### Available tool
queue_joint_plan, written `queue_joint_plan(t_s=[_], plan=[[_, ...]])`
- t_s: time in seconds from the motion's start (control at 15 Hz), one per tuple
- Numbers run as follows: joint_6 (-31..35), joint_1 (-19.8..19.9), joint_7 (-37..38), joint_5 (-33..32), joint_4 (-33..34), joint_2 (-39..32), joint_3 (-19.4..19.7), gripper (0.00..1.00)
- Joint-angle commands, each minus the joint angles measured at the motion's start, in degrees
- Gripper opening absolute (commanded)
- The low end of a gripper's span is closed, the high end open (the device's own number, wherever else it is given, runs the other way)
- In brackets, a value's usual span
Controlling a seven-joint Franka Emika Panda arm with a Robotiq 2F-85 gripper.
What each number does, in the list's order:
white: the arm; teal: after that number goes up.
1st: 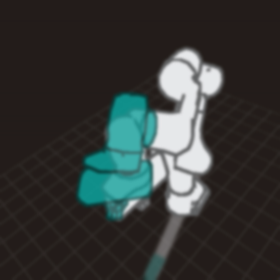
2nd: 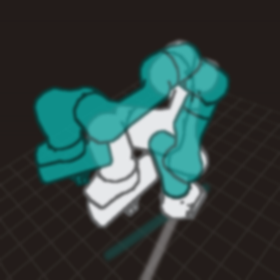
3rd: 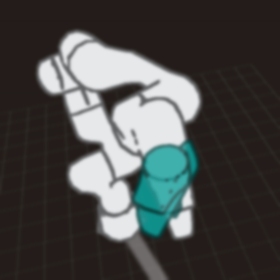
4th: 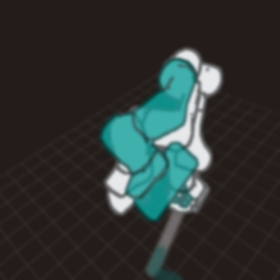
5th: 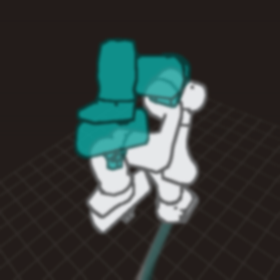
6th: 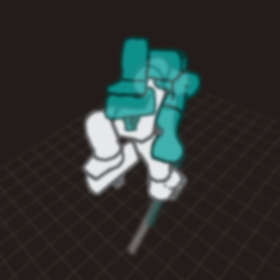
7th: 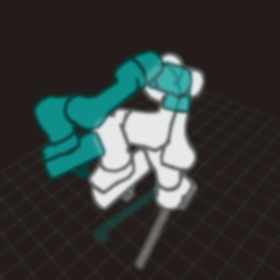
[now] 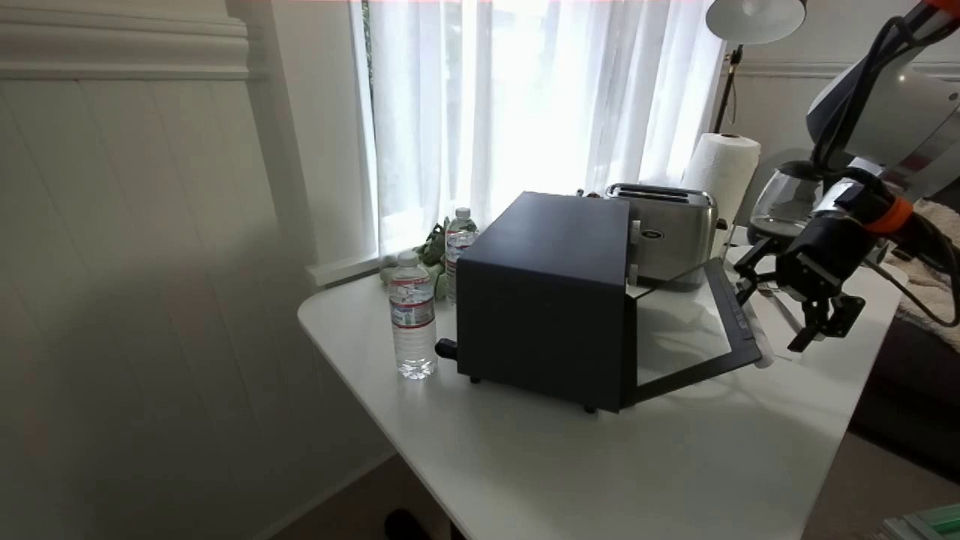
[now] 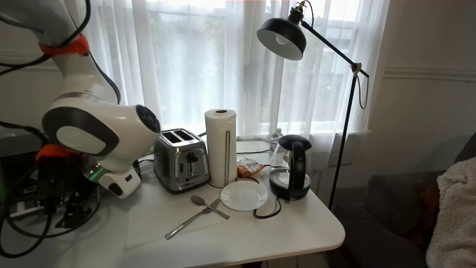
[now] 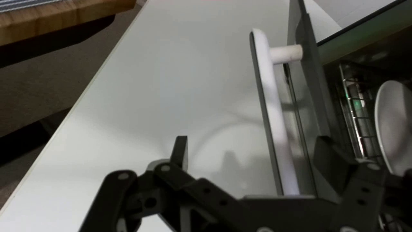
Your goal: Pull the oven door in order to pen it
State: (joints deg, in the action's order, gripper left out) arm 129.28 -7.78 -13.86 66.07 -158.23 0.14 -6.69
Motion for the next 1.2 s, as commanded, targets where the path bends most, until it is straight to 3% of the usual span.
queue_joint_plan(t_s=[0.0,0.33,0.87,1.13], plan=[[-2.6,1.7,-0.1,-3.8,0.1,0.8,1.3,1.0],[-0.4,1.7,4.1,-9.3,0.4,0.6,1.3,1.0],[5.9,1.3,6.6,-11.2,0.3,-3.5,1.1,1.0],[7.5,-2.1,15.4,-15.4,0.6,0.4,-2.1,1.0]])
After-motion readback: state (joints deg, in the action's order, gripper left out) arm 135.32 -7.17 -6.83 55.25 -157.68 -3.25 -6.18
